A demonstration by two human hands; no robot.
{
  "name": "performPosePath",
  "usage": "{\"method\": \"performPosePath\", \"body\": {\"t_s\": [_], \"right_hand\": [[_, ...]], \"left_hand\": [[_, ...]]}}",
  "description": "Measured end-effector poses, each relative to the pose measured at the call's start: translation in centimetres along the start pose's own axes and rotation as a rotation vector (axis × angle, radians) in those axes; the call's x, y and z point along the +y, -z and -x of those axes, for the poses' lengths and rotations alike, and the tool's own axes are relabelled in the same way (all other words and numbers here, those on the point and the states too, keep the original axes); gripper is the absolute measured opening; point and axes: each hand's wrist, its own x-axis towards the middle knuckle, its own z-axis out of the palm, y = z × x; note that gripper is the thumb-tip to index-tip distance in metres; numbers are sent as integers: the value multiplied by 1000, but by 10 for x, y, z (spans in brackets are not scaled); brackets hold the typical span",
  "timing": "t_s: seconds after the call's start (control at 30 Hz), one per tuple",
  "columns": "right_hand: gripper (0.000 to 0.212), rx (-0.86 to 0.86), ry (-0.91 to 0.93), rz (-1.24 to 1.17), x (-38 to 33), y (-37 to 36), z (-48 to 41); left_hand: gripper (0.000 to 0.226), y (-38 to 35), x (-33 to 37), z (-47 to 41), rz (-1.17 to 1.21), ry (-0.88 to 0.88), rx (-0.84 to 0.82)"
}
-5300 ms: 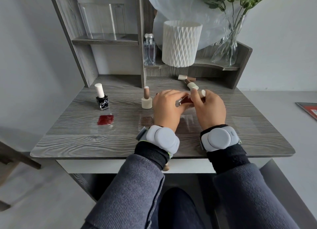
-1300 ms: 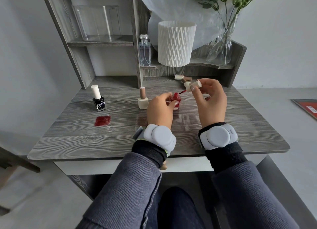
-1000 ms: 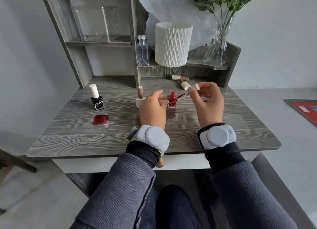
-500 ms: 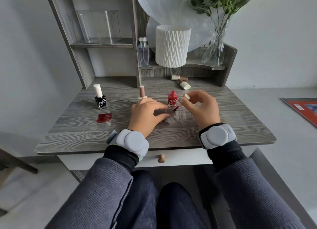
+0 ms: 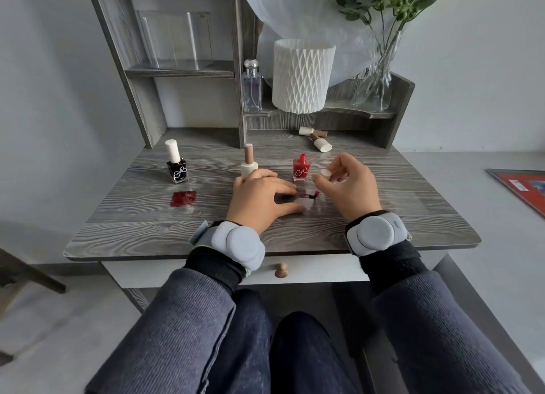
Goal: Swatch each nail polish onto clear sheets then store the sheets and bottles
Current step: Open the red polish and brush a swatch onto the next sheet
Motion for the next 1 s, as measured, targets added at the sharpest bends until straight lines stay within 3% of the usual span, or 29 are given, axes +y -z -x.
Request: {"method": "performPosePath", "body": {"t_s": [0.23, 0.6, 0.77, 1.0], "right_hand": [[26, 110, 53, -104, -2, 3, 1], [26, -59, 49, -73, -2, -2, 1], [27, 36, 1, 16, 1, -1, 0], [25, 95, 57, -119, -3, 1, 1]], "left_hand": [[38, -1, 0, 1, 10, -7, 13], [37, 0, 2, 2, 0, -3, 32], [39, 1, 2, 1, -6, 2, 19], [40, 2, 3, 1, -9, 6, 2]]}}
